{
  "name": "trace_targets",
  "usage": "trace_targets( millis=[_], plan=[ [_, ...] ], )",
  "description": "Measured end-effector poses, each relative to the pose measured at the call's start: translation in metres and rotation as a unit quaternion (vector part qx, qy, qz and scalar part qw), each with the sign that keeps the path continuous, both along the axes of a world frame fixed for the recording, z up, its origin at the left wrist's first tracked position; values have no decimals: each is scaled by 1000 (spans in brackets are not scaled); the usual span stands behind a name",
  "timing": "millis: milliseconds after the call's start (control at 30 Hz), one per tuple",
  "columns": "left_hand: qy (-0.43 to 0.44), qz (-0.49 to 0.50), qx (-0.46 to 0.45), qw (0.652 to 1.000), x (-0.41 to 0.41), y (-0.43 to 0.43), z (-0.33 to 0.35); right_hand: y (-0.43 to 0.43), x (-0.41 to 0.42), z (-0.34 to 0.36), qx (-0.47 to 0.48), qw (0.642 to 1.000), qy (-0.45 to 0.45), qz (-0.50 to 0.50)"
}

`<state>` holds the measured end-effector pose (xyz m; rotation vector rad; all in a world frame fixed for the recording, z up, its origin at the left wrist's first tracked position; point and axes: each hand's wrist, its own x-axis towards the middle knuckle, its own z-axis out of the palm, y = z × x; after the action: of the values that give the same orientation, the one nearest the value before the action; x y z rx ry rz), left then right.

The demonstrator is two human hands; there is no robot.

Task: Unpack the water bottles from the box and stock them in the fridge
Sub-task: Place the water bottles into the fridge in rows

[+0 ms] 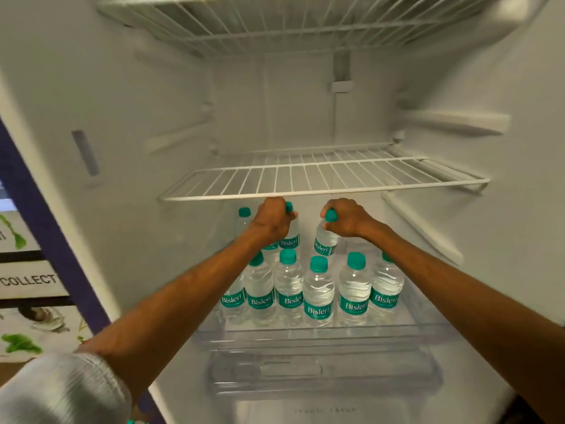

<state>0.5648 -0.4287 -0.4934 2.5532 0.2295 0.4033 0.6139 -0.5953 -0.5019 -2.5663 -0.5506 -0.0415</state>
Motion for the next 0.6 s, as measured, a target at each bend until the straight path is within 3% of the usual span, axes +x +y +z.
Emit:
trace_targets(
  millis=[467, 600],
  plan=[
    [45, 37, 31, 998, 38, 0, -19, 39, 39, -18, 2, 997, -69, 43],
    [56, 22, 56, 997, 35, 0, -19, 41, 38, -18, -10, 998, -45, 33]
  ],
)
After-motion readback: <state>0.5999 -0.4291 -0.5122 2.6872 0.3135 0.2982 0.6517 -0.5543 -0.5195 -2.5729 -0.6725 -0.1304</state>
